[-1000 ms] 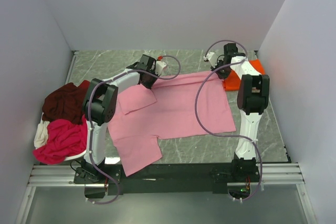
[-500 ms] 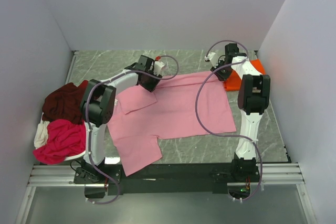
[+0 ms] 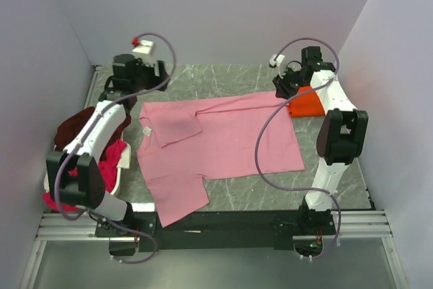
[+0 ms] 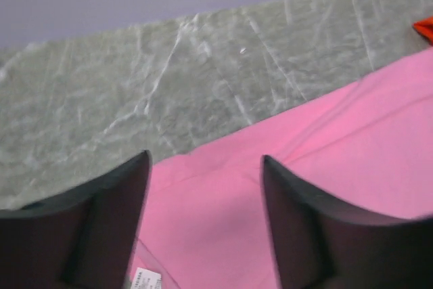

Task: Fold and stack the t-shirts
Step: Fold the tshirt

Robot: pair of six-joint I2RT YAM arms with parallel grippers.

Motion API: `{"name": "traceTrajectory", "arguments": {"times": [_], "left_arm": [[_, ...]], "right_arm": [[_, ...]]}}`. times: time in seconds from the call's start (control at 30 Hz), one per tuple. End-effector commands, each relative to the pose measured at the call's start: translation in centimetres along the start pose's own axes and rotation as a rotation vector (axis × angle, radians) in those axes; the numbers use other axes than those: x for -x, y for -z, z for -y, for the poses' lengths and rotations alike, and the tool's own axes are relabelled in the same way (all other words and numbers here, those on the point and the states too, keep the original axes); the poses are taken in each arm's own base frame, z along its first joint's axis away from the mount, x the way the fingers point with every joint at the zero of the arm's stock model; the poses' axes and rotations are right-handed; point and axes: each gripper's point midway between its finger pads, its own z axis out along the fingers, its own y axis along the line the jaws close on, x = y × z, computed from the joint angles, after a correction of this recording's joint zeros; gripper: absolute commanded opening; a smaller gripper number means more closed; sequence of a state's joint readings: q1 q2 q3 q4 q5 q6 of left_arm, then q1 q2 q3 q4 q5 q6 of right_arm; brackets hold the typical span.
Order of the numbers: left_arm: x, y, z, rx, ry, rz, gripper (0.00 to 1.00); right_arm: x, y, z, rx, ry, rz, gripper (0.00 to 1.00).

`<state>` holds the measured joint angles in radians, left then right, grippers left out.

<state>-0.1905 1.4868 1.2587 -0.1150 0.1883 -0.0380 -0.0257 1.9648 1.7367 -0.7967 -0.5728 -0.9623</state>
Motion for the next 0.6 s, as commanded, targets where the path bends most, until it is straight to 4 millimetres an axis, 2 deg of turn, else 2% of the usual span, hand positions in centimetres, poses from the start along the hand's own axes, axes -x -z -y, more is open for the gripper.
{"name": "traceTrajectory", "arguments": {"times": [0.0, 0.03, 0.07, 0.1, 0.13, 0.17, 0.2, 0.23, 0.27, 0.3, 0.33, 0.37, 0.4, 0.47, 0.5, 0.57], "left_arm": [[-6.7, -2.0, -1.9, -0.061, 0.322, -0.176, 0.67], [-8.4, -3.0, -2.3, -0.056, 0.389, -0.218, 0.5], [-9.1, -3.4, -2.8, -0.045, 0.416, -0.237, 0.41], [-9.2, -3.8, -3.6, -0.026, 0.431, -0.247, 0.33], [-10.5, -4.7, -4.1, -0.005, 0.452, -0.275, 0.24], [-11.0, -5.1, -4.5, 0.017, 0.456, -0.288, 0.18], [-10.9, -5.6, -5.5, 0.062, 0.449, -0.281, 0.12], [-12.3, -6.1, -5.9, 0.084, 0.461, -0.323, 0.06], [-12.8, -6.4, -6.3, 0.104, 0.459, -0.339, 0.03], [-13.4, -7.1, -6.8, 0.124, 0.456, -0.356, 0.02], [-14.2, -7.2, -6.9, 0.135, 0.45, -0.383, 0.01], [-14.7, -7.4, -7.2, 0.15, 0.448, -0.401, 0.01], [-14.7, -7.7, -7.5, 0.159, 0.441, -0.409, 0.01], [-17.1, -8.0, -7.9, 0.186, 0.44, -0.475, 0.01], [-18.0, -8.4, -8.1, 0.19, 0.44, -0.499, 0.01], [-19.2, -8.5, -8.8, 0.231, 0.442, -0.535, 0.01]], "right_arm": [[0.5, -0.9, -0.9, 0.026, -0.127, 0.051, 0.39], [0.6, -1.4, 0.0, -0.013, -0.147, 0.053, 0.31], [1.1, -1.8, 0.5, -0.045, -0.221, 0.048, 0.21], [-0.2, -2.7, 1.7, -0.095, -0.255, -0.009, 0.05], [-0.6, -3.0, 2.3, -0.116, -0.271, -0.027, 0.0], [0.5, -3.9, 2.4, -0.132, -0.262, -0.035, 0.0], [-0.1, -5.4, 2.5, -0.139, -0.265, -0.069, 0.0], [-0.6, -5.6, 3.7, -0.205, -0.258, -0.108, 0.0], [-0.4, -5.8, 4.4, -0.237, -0.246, -0.119, 0.0], [-1.2, -6.9, 4.6, -0.241, -0.242, -0.15, 0.0], [-2.0, -6.9, 5.2, -0.277, -0.241, -0.193, 0.0], [-1.8, -6.9, 5.9, -0.297, -0.222, -0.204, 0.0], [-2.8, -7.8, 5.9, -0.292, -0.22, -0.242, 0.0], [-3.6, -7.9, 6.3, -0.313, -0.2, -0.299, 0.0], [-4.7, -8.7, 6.2, -0.306, -0.198, -0.334, 0.0], [-5.3, -9.0, 6.3, -0.313, -0.177, -0.381, 0.0]]}}
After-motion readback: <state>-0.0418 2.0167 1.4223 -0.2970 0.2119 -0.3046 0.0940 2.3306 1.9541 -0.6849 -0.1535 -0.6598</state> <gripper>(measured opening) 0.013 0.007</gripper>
